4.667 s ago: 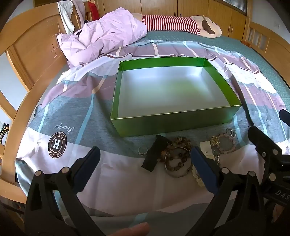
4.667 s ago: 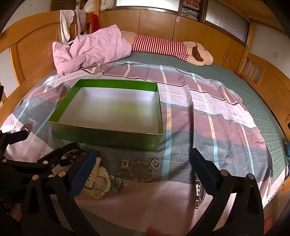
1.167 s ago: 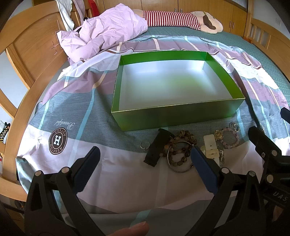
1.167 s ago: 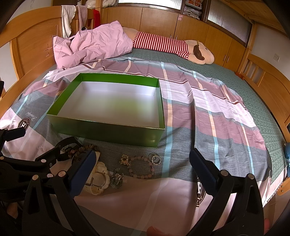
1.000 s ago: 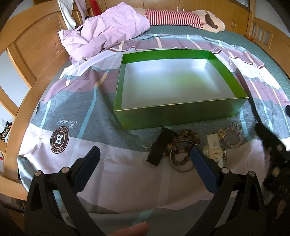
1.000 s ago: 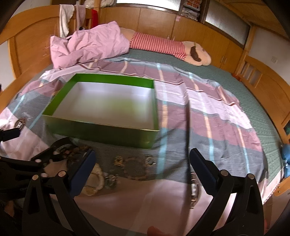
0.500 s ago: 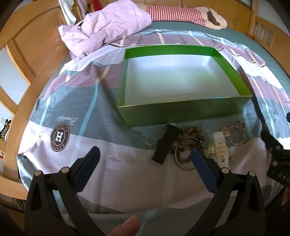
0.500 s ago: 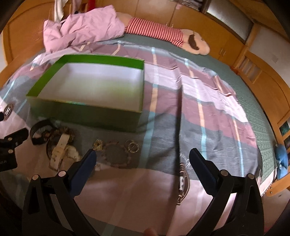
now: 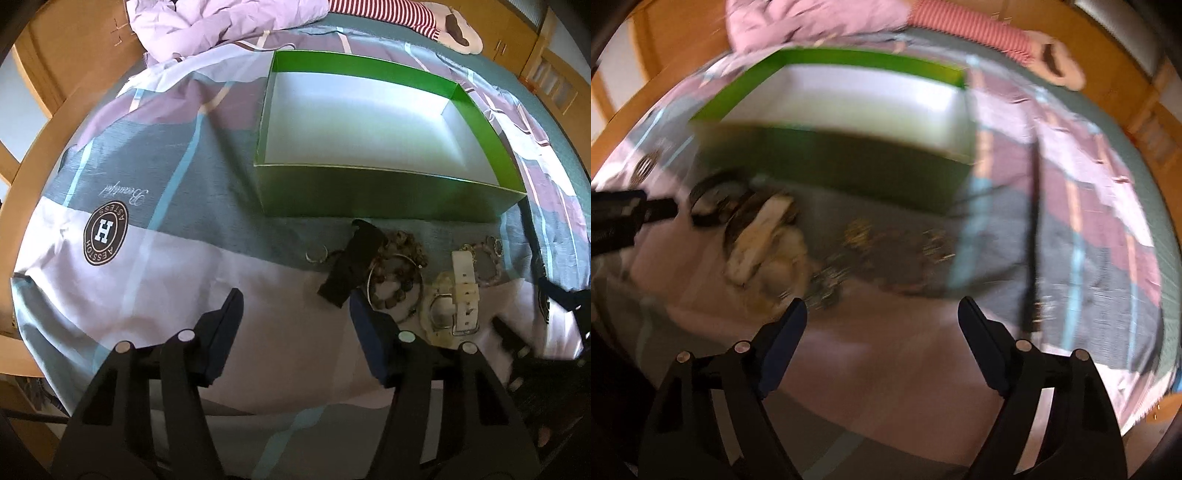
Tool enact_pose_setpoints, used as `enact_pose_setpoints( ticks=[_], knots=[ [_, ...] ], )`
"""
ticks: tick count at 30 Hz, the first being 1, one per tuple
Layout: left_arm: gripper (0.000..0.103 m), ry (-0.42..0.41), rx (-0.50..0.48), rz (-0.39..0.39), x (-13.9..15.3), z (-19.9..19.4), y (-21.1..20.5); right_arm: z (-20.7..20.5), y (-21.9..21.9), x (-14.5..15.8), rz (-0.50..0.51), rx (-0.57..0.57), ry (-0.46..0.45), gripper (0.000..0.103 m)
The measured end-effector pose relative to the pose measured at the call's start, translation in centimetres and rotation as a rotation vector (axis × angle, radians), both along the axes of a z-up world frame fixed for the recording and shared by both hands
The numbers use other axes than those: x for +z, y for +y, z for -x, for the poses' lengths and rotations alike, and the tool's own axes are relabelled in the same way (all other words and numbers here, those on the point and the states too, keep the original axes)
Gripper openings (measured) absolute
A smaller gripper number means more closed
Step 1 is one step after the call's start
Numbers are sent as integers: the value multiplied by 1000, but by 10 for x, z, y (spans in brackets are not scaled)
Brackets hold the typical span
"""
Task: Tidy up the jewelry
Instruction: 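Grasp the white-strap watch with the right tool while the left tool grasps the black watch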
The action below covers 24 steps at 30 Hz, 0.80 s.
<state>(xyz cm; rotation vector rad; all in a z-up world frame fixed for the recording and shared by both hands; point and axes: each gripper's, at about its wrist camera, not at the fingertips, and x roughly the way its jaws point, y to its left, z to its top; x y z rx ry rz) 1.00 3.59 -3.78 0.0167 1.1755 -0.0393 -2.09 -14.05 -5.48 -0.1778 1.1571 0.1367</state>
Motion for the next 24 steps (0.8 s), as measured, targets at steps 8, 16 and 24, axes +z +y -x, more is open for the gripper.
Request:
enact_pose_setpoints(
  ticks=[8,16,24],
  knots=[
    [70,25,-15,3,-6,-2,-3,-4,5,-24,29,-29,92,8],
    [77,-9,-79,123,3,4,-20,-9,-15,-5,-29,-169,34,52],
    [84,-17,-213,89,-6,11,-70,-6,-25,-6,82,-211,34,60]
  ],
)
